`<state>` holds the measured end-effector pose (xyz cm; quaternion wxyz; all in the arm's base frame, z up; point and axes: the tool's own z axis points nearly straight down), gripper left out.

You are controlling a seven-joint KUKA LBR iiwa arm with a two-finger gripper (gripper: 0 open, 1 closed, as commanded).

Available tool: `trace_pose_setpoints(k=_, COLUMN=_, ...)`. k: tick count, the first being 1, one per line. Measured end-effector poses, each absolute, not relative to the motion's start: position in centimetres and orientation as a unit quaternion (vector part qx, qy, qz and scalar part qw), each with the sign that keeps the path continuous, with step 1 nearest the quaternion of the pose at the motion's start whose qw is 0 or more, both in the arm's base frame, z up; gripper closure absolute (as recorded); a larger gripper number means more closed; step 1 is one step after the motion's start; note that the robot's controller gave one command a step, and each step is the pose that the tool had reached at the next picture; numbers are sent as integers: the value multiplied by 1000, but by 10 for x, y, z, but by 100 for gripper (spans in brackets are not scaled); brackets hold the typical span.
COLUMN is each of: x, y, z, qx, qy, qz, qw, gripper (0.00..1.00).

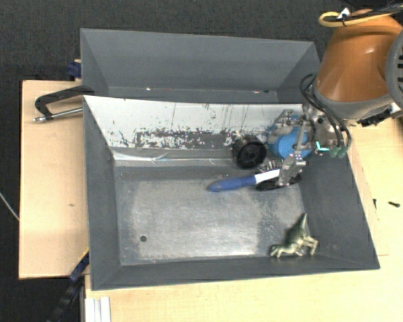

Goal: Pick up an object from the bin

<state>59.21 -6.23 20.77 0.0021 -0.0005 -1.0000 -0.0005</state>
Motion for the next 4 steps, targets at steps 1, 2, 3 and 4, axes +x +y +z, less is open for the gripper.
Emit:
trace_pose_setpoints(k=1, x=576, y=-56, z=71, qx=5, qy=-1000, qz=0, qw=-3, gripper=0)
trace_pose_setpoints(k=2, x=549, y=11, z=73, qx=156, qy=-988, qz=0, qw=-4, gripper=0)
trace_pose_setpoints(k=3, x=549, y=11, z=73, qx=156, qy=-988, qz=-1, qw=-4, gripper=100)
trace_pose_setpoints(k=4, x=574, y=-42, z=217, qx=334, qy=-942, qz=1, qw=-4, gripper=100)
